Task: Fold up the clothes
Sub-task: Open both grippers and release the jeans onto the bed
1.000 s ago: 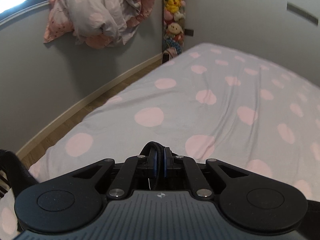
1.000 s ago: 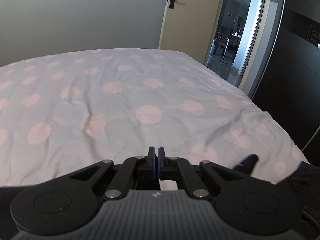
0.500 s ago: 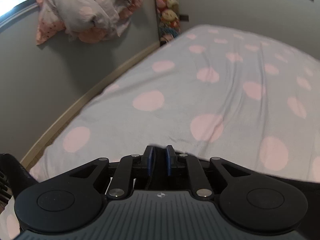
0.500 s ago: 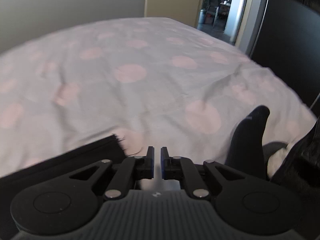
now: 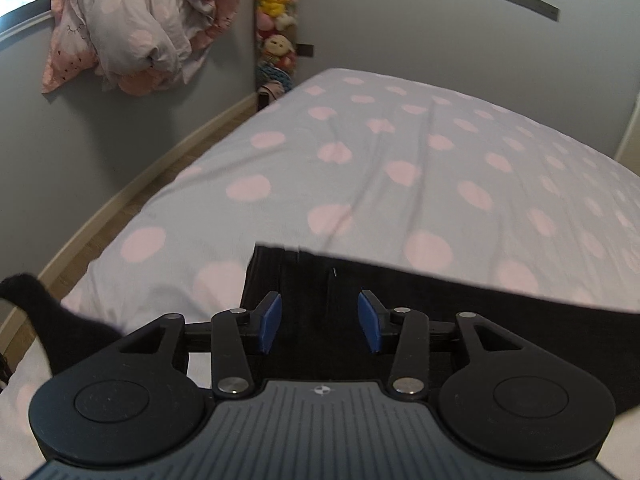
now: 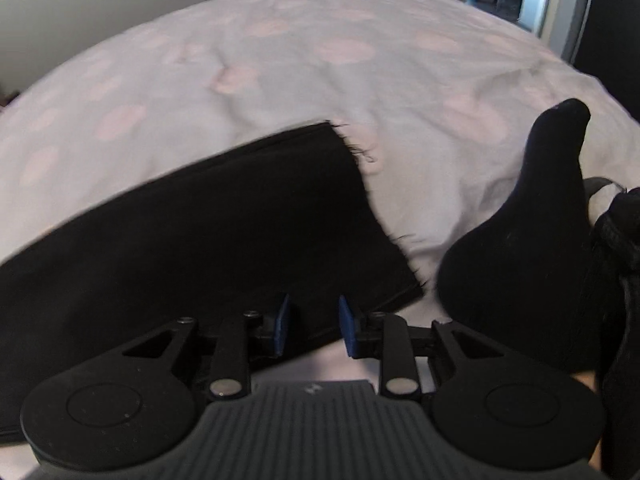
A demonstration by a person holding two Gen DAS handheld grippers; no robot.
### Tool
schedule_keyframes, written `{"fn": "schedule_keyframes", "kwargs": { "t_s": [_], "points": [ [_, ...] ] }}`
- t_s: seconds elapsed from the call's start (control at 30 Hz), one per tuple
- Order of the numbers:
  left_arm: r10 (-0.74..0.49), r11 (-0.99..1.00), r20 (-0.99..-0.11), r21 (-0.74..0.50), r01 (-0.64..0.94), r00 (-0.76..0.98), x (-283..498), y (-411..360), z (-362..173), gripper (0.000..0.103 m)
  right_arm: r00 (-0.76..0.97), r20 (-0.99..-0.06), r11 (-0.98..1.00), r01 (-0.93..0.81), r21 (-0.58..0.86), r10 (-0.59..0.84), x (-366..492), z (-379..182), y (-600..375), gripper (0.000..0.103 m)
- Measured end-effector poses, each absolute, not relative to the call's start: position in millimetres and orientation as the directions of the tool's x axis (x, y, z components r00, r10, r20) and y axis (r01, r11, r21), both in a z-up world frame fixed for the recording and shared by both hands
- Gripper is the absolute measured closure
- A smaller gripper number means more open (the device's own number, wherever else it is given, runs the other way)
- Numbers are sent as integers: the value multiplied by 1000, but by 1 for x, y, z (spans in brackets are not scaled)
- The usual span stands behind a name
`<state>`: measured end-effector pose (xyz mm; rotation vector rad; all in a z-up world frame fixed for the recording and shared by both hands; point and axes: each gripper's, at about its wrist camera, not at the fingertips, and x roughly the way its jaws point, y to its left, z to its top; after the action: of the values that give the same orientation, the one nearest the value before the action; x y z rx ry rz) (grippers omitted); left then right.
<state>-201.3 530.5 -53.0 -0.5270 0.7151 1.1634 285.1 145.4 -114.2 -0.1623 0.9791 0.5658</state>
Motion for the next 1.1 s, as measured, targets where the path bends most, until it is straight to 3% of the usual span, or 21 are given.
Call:
{"fn": "schedule_keyframes", "kwargs": {
  "t_s": [0.27, 0.6, 0.83, 1.1],
  "points": [
    [563, 394, -785, -19, -919, 258, -235, 452, -41, 50, 312, -793, 732, -640, 232, 524, 194, -45, 103, 71],
    [521, 524, -794, 8, -852, 313, -242, 376, -43, 49, 257, -806, 672, -707, 220, 534, 67, 9, -22, 66],
    [509, 602, -796, 57, -796, 328, -229, 341, -48, 48, 278, -819, 633, -763, 130, 502, 11, 19, -107, 63],
    [524, 650, -773, 91, -754, 358, -218, 317, -34, 48, 328, -796, 411, -905, -110, 509, -52, 30, -153, 54]
  ]
}}
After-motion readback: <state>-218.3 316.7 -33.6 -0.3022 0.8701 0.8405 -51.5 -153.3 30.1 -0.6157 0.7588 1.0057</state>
